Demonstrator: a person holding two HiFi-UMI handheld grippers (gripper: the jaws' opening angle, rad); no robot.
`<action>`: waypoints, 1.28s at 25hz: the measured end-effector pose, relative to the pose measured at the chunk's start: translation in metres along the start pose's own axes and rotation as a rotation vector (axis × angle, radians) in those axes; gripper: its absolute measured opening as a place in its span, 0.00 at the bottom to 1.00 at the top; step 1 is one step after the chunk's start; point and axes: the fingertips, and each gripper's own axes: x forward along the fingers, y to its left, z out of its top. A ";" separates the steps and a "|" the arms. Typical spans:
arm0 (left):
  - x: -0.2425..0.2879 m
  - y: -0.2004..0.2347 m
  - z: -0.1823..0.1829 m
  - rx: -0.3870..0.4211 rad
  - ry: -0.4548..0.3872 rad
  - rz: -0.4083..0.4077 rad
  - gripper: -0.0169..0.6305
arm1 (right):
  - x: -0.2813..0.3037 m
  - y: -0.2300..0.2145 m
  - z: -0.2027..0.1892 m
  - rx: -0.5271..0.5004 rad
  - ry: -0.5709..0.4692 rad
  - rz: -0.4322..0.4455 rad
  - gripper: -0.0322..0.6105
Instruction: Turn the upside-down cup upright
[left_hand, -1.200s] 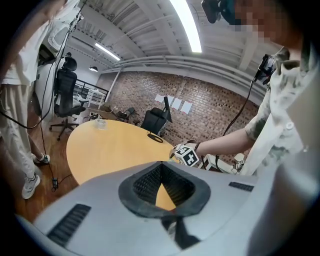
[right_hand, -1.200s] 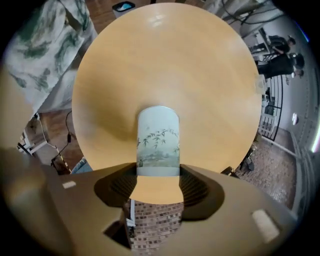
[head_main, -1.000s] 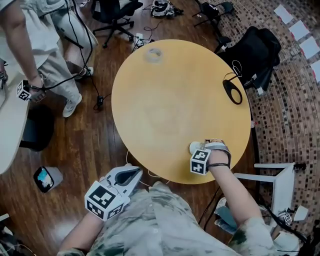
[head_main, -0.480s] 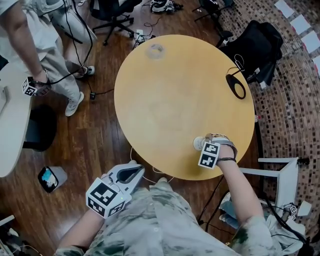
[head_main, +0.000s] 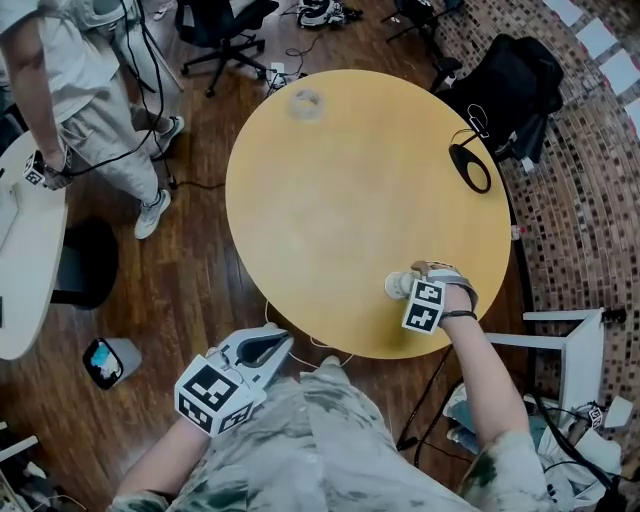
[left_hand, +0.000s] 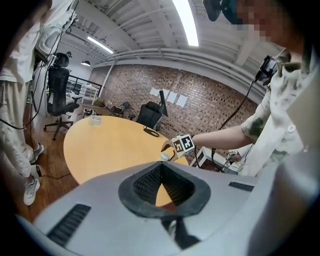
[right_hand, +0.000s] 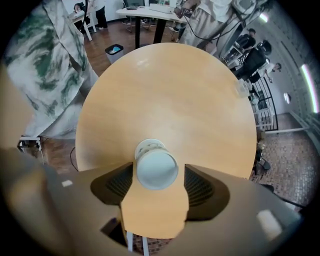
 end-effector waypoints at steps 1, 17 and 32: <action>0.001 -0.001 0.000 0.004 0.002 0.000 0.04 | -0.002 0.000 0.001 0.005 -0.010 -0.005 0.55; 0.061 -0.101 0.015 0.061 0.007 0.049 0.04 | -0.104 0.050 -0.052 0.506 -0.546 -0.089 0.53; -0.005 -0.213 -0.054 0.192 0.062 0.050 0.04 | -0.229 0.260 -0.026 0.878 -1.037 0.023 0.51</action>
